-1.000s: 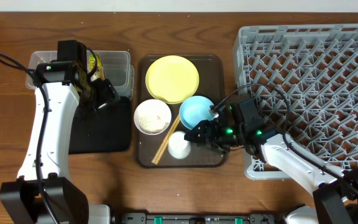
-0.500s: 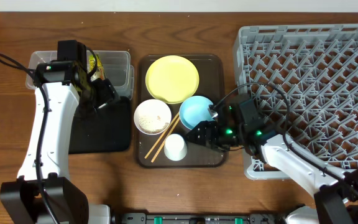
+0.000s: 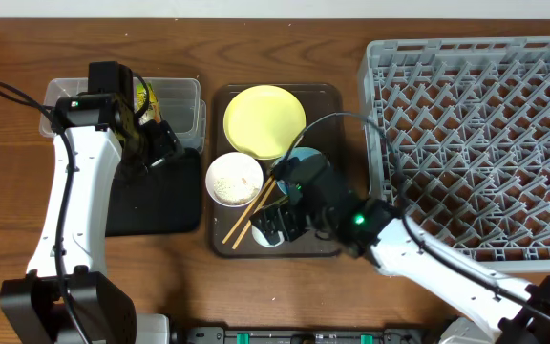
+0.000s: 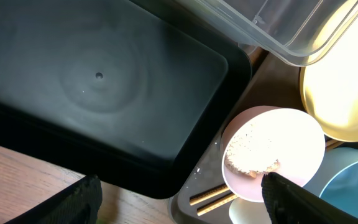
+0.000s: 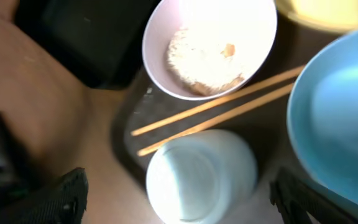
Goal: Sort waste into correct bins and load items into the dishwasher rack
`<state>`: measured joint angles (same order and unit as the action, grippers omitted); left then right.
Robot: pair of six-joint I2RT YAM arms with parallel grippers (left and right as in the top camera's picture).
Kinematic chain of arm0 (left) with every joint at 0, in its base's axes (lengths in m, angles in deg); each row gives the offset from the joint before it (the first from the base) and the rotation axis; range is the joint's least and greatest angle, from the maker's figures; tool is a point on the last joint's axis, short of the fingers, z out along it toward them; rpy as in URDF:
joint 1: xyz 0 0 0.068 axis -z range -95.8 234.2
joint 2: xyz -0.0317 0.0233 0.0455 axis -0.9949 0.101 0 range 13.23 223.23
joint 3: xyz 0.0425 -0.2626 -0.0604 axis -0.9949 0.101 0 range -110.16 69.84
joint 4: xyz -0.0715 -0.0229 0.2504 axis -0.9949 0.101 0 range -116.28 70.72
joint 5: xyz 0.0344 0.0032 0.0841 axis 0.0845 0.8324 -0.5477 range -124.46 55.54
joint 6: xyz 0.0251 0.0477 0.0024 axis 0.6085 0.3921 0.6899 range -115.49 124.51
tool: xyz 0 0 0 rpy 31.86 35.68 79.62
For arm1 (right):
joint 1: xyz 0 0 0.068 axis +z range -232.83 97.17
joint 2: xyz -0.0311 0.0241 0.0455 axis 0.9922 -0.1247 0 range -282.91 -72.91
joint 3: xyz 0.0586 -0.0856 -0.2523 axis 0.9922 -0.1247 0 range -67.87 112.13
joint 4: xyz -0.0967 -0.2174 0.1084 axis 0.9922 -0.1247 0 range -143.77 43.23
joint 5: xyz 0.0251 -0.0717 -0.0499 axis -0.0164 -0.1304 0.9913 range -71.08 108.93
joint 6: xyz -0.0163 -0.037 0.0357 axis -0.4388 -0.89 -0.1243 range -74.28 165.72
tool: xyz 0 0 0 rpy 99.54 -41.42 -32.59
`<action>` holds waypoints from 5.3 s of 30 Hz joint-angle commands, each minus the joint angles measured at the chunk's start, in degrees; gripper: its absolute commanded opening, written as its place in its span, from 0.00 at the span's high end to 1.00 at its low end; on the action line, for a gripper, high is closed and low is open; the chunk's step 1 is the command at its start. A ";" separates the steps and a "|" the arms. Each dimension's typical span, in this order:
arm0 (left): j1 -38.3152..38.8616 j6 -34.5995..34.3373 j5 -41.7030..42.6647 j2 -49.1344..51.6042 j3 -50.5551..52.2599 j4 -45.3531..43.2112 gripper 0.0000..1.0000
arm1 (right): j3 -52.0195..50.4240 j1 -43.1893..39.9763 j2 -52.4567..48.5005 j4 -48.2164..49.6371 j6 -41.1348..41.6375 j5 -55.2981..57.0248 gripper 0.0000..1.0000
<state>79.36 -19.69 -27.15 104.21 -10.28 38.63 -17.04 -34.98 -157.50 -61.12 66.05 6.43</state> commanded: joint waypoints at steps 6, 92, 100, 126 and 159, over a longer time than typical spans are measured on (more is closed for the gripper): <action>-0.24 -0.09 -0.33 -0.22 0.17 0.15 0.15 | 0.90 4.92 -4.24 2.32 -10.60 7.96 0.06; -0.24 -0.09 -0.31 -0.22 0.17 0.22 0.15 | -10.01 -17.46 0.11 4.35 43.10 -21.42 0.26; -0.22 -0.09 -0.28 -0.22 0.17 0.42 0.15 | -10.01 -17.46 6.45 4.26 34.38 -17.46 0.32; 18.56 -15.65 9.22 -0.44 3.63 7.10 0.15 | 5.49 -33.97 9.33 -24.02 -9.31 -5.18 0.25; 42.07 -52.89 28.04 -1.01 22.67 -22.53 0.15 | 5.46 -41.05 9.33 -28.68 -10.19 -3.37 0.17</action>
<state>120.34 -66.47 0.22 104.08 9.68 18.39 -12.48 -75.72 -148.74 -89.49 56.77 2.89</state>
